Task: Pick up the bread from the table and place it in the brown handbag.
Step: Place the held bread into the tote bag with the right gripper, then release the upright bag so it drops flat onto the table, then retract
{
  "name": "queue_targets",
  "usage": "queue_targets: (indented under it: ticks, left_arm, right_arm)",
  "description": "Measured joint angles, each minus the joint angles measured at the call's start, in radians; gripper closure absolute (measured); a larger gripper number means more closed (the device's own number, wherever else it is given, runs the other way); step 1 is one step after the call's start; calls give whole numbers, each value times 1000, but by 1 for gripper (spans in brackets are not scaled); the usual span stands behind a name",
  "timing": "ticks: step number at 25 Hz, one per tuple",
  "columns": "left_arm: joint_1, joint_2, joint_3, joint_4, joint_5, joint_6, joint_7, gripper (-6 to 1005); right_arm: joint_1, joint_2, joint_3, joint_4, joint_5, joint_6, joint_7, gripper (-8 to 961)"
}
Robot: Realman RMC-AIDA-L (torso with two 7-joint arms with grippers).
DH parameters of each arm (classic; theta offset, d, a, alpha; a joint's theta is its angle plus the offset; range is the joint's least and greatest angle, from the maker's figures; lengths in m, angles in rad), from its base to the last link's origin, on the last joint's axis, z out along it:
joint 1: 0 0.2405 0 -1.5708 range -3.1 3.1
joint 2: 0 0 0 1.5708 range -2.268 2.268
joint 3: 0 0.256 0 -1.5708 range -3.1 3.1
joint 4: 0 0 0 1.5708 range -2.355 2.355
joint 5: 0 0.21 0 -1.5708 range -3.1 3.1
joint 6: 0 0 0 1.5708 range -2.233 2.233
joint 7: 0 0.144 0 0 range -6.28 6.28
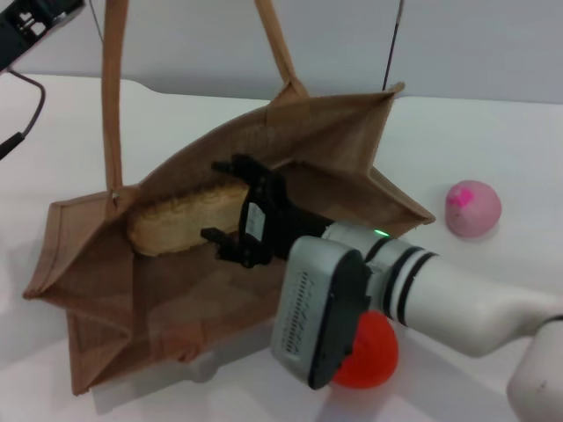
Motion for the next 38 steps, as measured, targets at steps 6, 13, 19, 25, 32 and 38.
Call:
queue_targets:
  ticks: [6, 13, 19, 25, 32, 38]
  left_arm:
    - [45, -10, -3, -1, -65, -93, 57, 864]
    - [81, -21, -4, -1, -136, -187, 79, 851]
    - [78, -48, -1, 3, -140, -266, 160, 839]
    - [67, -90, -5, 23, -164, -374, 351, 828]
    - [76, -95, -6, 160, -254, -536, 638, 597]
    - [105, -99, -6, 294, -376, -580, 944, 383]
  right_arm:
    - [-128, -9, 15, -35, 1, 171, -51, 60]
    - [-227, -17, 0, -5, 2, 481, -42, 63]
    - [-264, -9, -22, 86, 10, 828, 50, 63]
    - [-269, -8, -24, 181, 82, 1032, 218, 62]
    - [-269, -6, -26, 303, 101, 1156, 481, 63]
    - [-269, -6, -29, 367, 155, 1173, 582, 64]
